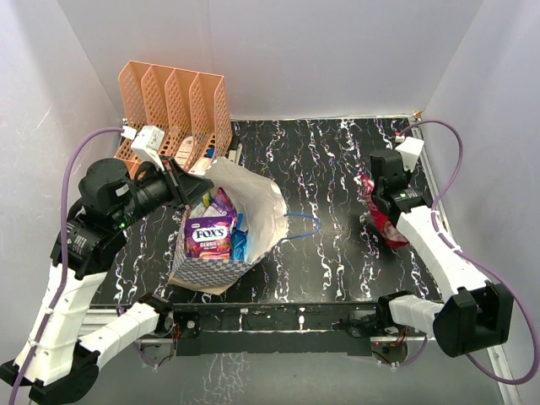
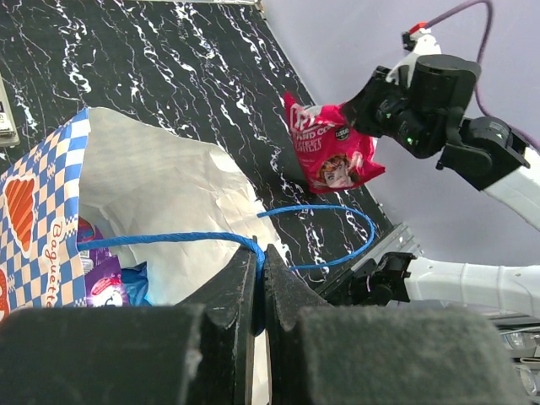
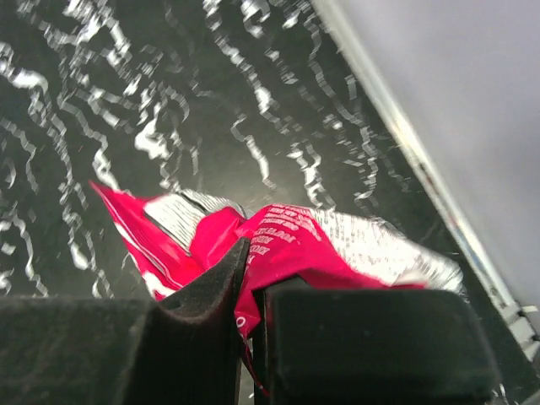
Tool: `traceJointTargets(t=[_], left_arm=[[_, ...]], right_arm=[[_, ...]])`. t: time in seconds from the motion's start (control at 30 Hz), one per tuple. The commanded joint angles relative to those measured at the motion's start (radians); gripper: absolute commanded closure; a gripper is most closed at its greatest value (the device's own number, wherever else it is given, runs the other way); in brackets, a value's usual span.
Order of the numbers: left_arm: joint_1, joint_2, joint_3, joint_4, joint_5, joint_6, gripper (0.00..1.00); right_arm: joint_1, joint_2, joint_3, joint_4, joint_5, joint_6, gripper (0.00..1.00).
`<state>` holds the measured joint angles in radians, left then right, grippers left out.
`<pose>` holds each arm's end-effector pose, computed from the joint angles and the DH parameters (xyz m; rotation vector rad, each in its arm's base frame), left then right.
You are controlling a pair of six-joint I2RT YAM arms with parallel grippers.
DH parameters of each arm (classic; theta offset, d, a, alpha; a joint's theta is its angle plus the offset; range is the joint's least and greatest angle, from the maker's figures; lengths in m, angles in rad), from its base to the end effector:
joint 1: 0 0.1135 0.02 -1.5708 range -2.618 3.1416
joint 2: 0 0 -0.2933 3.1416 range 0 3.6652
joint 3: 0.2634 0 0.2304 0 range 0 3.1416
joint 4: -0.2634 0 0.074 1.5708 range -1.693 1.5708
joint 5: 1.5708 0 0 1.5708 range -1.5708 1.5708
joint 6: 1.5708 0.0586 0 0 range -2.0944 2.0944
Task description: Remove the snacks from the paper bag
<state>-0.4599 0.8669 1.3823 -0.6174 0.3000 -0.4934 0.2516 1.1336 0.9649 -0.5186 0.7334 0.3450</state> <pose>0.1030 -0.0703 0.4857 0.2090 1.7499 -0.9578 0.2190 0.0158 0.3264 0.4704 2.0421 -0.4704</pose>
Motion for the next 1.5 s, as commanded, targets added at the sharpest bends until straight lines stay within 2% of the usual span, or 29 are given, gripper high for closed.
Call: traceJointTargets(t=[0.0, 0.1, 0.2, 0.33, 0.43, 0.47, 0.5, 0.6, 0.7, 0.83, 0.97, 1.1, 1.3, 1.47], left_arm=[[-0.001, -0.022, 0.027, 0.049, 0.052, -0.024, 1.00], [-0.002, -0.033, 0.015, 0.054, 0.056, -0.034, 1.00], [-0.002, -0.036, 0.011, 0.055, 0.062, -0.036, 1.00], [-0.002, -0.038, 0.005, 0.054, 0.063, -0.042, 1.00], [-0.002, -0.045, 0.002, 0.048, 0.055, -0.045, 1.00], [-0.002, -0.046, 0.000, 0.045, 0.051, -0.043, 1.00], [-0.002, -0.045, 0.001, 0.042, 0.046, -0.043, 1.00], [-0.002, -0.043, 0.006, 0.024, 0.040, -0.043, 1.00], [-0.002, -0.048, 0.007, 0.014, 0.031, -0.040, 1.00], [-0.002, -0.047, -0.010, 0.019, 0.027, -0.038, 1.00], [-0.002, -0.039, -0.013, 0.024, 0.039, -0.042, 1.00], [-0.002, -0.036, -0.017, 0.032, 0.039, -0.045, 1.00], [-0.002, -0.028, -0.002, 0.026, 0.040, -0.058, 1.00], [-0.002, -0.033, 0.005, 0.026, 0.038, -0.064, 1.00]], right_arm=[[-0.039, 0.029, 0.083, -0.006, -0.314, -0.008, 0.93], [-0.038, 0.148, 0.161, -0.079, -0.291, -0.065, 0.93], [-0.038, 0.308, 0.255, -0.138, -0.332, -0.102, 0.93], [-0.037, 0.553, 0.461, -0.226, -0.563, -0.134, 0.92], [-0.003, 0.770, 0.682, -0.338, -0.795, -0.119, 0.78], [0.018, 0.808, 0.740, -0.350, -0.882, -0.124, 0.73], [0.043, 0.820, 0.749, -0.340, -0.906, -0.125, 0.68], [0.098, 0.756, 0.695, -0.248, -0.920, -0.130, 0.43], [0.101, 0.651, 0.585, -0.173, -0.884, -0.131, 0.23], [0.090, 0.477, 0.399, -0.073, -0.759, -0.128, 0.02], [-0.022, 0.354, 0.259, 0.028, -0.779, -0.091, 0.01], [-0.122, 0.342, 0.243, 0.080, -0.829, -0.035, 0.01], [-0.205, 0.473, 0.300, 0.113, -0.755, 0.087, 0.01], [-0.206, 0.650, 0.372, 0.156, -0.822, 0.124, 0.01]])
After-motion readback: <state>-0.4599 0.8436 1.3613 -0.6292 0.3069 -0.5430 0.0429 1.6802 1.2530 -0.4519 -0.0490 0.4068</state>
